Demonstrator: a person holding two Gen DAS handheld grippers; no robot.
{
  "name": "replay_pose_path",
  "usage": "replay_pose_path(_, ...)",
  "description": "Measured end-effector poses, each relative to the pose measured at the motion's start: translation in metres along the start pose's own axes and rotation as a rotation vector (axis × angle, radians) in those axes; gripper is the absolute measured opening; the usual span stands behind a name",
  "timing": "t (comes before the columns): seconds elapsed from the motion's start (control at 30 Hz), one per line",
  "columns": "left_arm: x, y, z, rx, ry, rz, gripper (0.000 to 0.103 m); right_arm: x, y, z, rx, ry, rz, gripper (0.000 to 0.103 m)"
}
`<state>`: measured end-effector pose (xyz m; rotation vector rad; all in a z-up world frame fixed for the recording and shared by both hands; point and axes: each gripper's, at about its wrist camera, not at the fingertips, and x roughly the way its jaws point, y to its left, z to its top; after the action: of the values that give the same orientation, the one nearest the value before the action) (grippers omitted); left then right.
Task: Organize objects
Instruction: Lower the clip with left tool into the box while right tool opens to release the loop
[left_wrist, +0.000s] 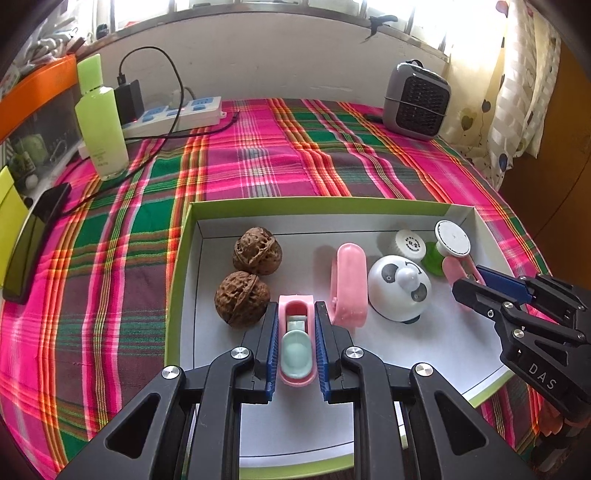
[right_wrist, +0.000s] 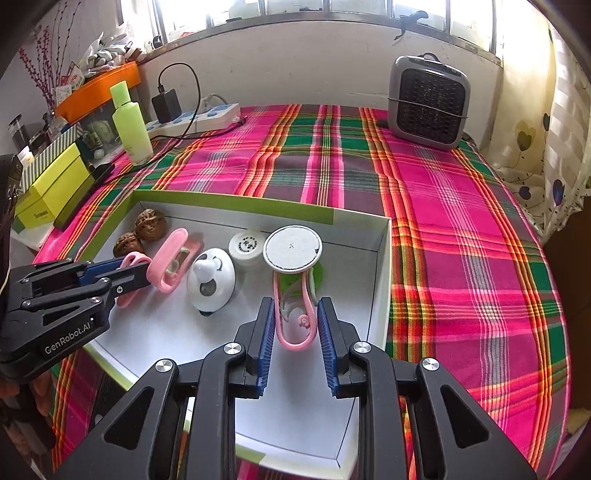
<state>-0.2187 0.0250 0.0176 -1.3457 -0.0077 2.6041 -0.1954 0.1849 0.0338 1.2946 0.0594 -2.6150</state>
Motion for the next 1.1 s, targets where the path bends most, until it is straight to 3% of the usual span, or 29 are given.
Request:
replay_pose_path(0.5, 0.0012, -0.0001, 0.0011, 0.002, -0.004, 0.004, 0.017, 0.0060, 0.0013, 0.0029, -0.010, -0.018, -0.005, 0.025)
replay_pose_path(1.1, -0.0017, -0.0032, -0.0002, 0.004, -0.005, -0.004, 0.024, 0.0023, 0.0032, -0.0004, -0.010, -0.025, -0.011, 0.028)
